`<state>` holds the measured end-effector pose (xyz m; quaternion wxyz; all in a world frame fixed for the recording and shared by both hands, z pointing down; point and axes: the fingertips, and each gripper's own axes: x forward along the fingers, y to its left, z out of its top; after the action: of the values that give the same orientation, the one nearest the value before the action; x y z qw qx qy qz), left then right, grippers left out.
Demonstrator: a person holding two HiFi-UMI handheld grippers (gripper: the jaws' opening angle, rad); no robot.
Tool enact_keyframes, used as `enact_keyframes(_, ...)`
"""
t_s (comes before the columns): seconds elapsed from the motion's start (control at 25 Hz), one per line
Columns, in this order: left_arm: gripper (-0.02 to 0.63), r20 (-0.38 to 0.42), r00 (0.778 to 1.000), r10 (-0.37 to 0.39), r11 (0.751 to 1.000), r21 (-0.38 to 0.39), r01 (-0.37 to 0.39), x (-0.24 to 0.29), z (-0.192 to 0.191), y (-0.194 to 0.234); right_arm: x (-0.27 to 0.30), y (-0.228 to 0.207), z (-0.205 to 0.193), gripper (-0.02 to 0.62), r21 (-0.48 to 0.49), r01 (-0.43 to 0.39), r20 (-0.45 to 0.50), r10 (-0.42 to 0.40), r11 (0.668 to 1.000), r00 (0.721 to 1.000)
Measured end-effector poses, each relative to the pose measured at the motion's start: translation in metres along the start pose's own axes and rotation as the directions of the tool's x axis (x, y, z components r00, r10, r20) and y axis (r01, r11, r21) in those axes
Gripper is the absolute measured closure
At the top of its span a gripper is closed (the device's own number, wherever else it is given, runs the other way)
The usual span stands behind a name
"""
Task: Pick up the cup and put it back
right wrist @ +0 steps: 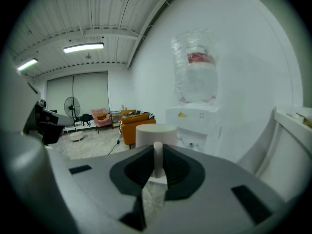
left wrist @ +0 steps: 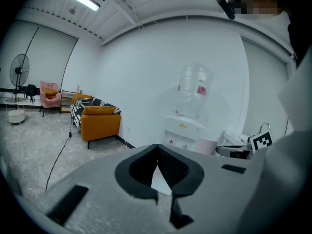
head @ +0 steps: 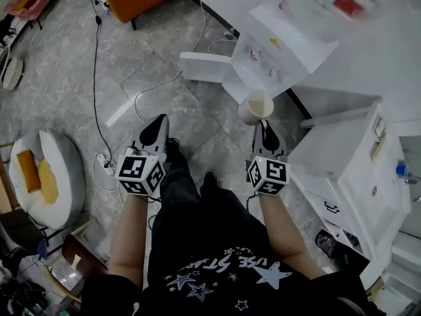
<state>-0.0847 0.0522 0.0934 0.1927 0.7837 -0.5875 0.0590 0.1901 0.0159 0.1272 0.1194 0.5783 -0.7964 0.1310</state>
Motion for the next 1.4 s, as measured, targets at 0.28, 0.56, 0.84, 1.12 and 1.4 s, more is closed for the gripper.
enact_keyframes(0.28,0.597,-0.041,0.999,0.009,1.0,0.023,-0.008,0.045,-0.04,0.044,0.06,0.017,-0.06,0.549,-0.041,-0.023,-0.061,0.02,0.999,0.998)
enact_keyframes(0.56,0.597,-0.038,0.999,-0.021,0.999,0.028,0.022,0.126,-0.093,0.112,0.16,0.014,-0.155,0.549,0.046,0.038,-0.082,-0.034,0.998,0.996)
enact_keyframes(0.84,0.597,-0.033,0.997,-0.072,0.996,0.044,0.073,0.222,-0.177,0.167,0.258,-0.037,-0.279,0.549,0.056,0.153,-0.101,-0.147,0.987,0.984)
enact_keyframes(1.12,0.597,-0.01,0.991,-0.134,0.985,0.106,0.134,0.309,-0.264,0.222,0.348,-0.109,-0.393,0.549,0.031,0.264,-0.081,-0.261,0.964,0.962)
enact_keyframes(1.4,0.597,-0.007,0.984,-0.179,0.96,0.217,0.177,0.355,-0.347,0.254,0.432,-0.157,-0.463,0.549,-0.003,0.31,-0.014,-0.31,0.951,0.951)
